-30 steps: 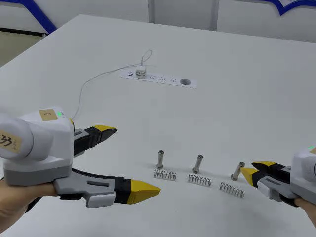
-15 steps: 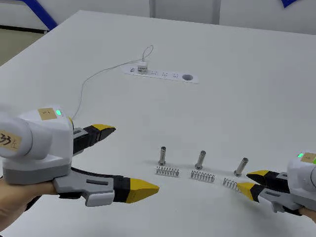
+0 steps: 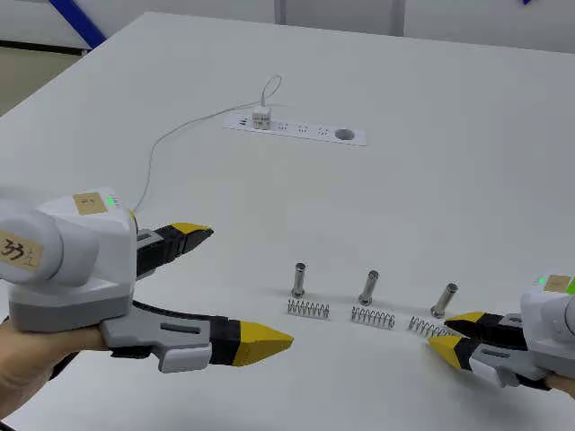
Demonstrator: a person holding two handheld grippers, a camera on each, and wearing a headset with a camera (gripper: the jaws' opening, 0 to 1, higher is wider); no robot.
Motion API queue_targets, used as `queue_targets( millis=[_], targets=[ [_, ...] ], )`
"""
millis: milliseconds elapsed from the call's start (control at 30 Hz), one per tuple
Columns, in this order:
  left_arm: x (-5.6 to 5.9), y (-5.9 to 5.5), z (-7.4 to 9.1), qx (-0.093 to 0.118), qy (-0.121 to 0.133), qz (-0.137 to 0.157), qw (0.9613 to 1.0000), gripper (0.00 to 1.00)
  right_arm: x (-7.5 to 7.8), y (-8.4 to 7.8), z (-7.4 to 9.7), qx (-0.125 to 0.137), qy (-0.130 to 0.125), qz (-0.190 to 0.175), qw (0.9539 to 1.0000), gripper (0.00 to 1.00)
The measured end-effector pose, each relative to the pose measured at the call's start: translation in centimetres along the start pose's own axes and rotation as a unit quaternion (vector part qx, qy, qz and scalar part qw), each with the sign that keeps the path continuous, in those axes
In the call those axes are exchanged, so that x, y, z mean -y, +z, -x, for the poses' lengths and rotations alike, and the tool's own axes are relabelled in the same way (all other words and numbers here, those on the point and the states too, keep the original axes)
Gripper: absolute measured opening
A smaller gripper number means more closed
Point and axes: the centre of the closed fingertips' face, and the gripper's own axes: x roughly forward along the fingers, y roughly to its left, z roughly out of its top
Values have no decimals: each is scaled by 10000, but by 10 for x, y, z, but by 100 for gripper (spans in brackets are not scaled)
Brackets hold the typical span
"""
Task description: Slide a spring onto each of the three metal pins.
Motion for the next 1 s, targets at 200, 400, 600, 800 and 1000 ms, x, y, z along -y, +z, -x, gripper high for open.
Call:
queue_targets(
  millis=[200,400,600,800,1000],
  targets=[
    [-1,0,0,1,9,7,10000,100,-2,-3,-3,-82,118,107,9998,18],
    [-2,0,0,-15,22,4,10000,100,0,-3,-5,-68,146,151,9998,16],
    [-1,1,0,-4,-1,0,10000,100,-4,-4,-6,-57,199,275,9994,12],
    [1,2,-1,2,-23,-26,10000,100,-5,-4,-4,-56,161,353,9992,11],
    [1,4,0,42,-32,-36,10000,100,-2,-7,1,-171,17,375,9991,11]
  ],
)
